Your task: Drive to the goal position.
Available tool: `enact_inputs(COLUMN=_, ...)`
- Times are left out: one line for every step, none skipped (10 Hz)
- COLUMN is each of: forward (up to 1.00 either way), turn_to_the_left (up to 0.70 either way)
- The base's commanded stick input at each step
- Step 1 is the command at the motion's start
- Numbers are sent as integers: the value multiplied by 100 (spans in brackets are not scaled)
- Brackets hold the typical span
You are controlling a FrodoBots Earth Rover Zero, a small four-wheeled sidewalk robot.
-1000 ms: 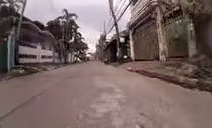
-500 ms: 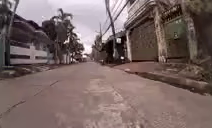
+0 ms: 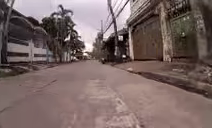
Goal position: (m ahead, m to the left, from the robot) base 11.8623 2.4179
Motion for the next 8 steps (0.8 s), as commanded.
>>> enact_inputs(forward=100, turn_to_the_left=4)
enact_inputs(forward=100, turn_to_the_left=4)
enact_inputs(forward=100, turn_to_the_left=4)
enact_inputs(forward=100, turn_to_the_left=4)
enact_inputs(forward=100, turn_to_the_left=4)
enact_inputs(forward=100, turn_to_the_left=4)
enact_inputs(forward=100, turn_to_the_left=4)
enact_inputs(forward=100, turn_to_the_left=4)
